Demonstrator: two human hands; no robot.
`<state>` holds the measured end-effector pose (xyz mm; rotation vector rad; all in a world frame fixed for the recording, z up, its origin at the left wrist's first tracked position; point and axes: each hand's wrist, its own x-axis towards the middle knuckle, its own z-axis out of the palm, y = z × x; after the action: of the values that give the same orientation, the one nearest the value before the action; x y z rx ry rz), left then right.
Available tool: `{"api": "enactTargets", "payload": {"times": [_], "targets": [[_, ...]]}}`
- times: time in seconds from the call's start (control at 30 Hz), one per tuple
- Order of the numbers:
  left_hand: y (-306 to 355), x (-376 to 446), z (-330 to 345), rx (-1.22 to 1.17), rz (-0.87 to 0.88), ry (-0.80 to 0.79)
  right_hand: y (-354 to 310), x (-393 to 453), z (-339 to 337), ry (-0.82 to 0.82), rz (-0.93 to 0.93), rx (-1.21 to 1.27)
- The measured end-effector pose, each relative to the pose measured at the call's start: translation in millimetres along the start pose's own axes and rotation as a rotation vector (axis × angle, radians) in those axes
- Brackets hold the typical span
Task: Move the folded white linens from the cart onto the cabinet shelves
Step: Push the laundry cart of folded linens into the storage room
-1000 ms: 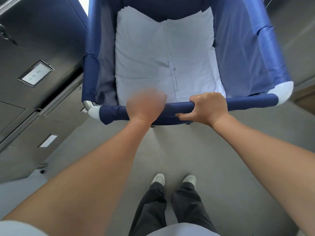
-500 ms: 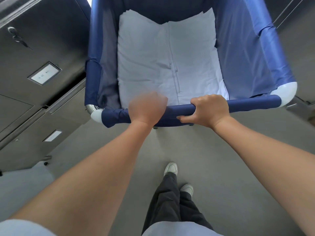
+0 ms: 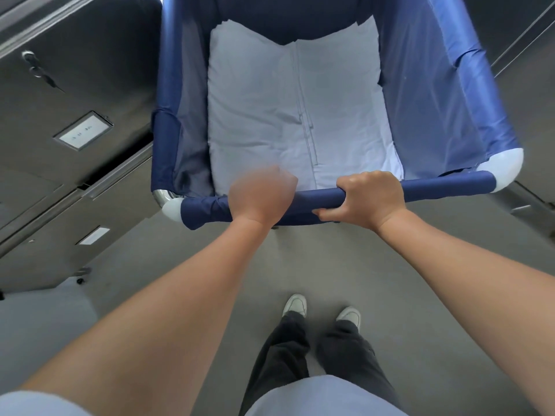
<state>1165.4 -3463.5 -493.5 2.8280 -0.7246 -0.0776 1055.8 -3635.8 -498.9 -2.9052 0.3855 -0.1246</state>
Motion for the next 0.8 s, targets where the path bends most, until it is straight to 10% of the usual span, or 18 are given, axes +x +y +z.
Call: {"api": "enactTargets", "payload": {"times": [0.8], "targets": [[-0.4, -3.6, 6.4, -0.086, -0.045, 0.085, -2.5, -0.3, -6.0, -0.118, -0.054, -0.067]]}}
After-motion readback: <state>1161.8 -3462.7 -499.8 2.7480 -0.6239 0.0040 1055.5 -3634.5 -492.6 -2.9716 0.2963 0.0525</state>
